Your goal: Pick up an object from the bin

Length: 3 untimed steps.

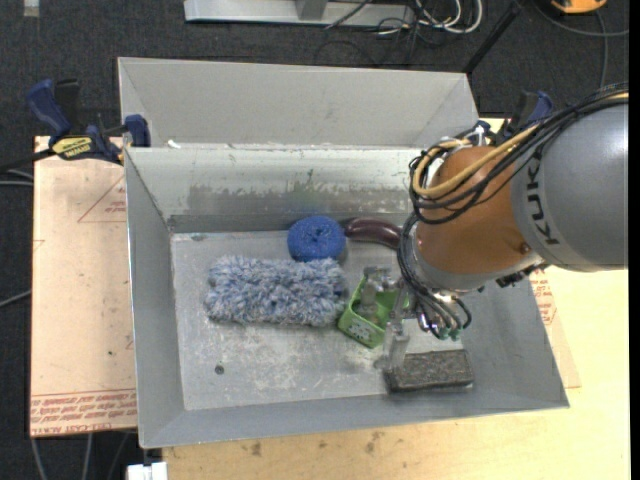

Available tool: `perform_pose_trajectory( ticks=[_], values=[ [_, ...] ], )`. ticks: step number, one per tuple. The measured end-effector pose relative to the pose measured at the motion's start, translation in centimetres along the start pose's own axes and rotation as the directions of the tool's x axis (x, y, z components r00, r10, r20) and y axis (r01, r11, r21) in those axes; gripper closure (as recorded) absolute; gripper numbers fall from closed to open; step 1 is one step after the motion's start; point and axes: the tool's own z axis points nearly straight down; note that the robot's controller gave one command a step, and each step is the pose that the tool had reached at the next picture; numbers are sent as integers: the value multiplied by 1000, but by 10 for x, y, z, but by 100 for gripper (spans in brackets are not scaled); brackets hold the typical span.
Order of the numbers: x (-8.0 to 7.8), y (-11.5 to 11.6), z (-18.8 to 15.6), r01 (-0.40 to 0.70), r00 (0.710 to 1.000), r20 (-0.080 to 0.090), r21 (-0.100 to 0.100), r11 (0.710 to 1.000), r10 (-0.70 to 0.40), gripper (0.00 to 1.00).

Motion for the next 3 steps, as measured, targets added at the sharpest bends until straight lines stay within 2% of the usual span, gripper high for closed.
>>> perform_pose_trajectory(
  ticks=[1,2,3],
  values=[
    [-2,0,-4,0,1000,7,0,1000,0,0],
    [-2,-3,10,6,1000,11,0,1000,-6,0],
    [-16,-3,52,-219,976,23,-10,976,219,100]
  ],
)
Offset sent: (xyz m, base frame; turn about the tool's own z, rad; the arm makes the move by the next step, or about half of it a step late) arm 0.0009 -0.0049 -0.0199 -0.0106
